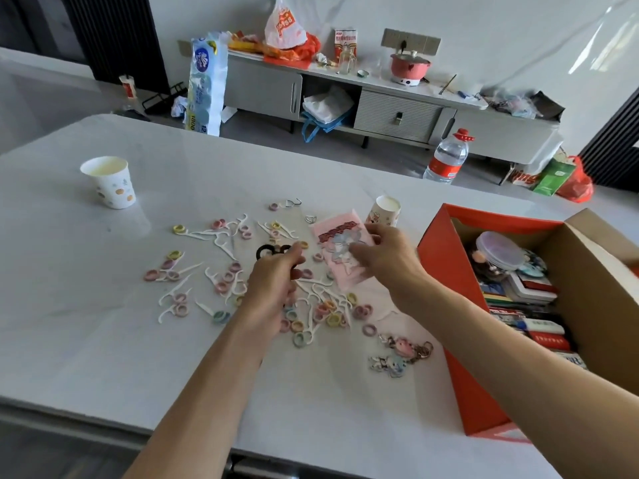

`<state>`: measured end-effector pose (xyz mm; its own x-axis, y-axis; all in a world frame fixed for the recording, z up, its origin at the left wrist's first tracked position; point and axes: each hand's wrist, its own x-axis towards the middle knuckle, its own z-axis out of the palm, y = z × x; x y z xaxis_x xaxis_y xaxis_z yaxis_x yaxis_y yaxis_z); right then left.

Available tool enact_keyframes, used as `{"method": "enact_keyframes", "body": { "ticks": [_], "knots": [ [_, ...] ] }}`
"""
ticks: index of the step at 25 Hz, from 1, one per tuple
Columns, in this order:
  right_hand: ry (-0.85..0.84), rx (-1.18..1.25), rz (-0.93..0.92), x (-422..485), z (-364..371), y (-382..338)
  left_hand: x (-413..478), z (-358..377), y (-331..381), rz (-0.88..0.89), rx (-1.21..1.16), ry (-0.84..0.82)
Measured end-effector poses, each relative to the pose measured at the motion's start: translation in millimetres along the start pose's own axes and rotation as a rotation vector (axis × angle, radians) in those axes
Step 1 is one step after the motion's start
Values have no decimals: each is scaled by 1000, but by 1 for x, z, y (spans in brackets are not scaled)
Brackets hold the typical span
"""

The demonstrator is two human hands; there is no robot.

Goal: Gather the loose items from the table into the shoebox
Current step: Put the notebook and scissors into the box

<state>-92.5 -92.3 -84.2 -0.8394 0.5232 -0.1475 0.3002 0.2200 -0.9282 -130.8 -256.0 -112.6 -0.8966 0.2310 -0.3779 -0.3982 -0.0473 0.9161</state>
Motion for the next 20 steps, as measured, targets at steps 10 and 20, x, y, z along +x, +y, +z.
{"method": "enact_keyframes", "body": {
  "ticks": [10,20],
  "knots": [
    [-102,-1128,-385,102,47,-8,16,-27,15,-59,-315,220],
    [-83,-1080,-351,115,47,-18,26,-19,12,-54,-311,206]
  ]
}}
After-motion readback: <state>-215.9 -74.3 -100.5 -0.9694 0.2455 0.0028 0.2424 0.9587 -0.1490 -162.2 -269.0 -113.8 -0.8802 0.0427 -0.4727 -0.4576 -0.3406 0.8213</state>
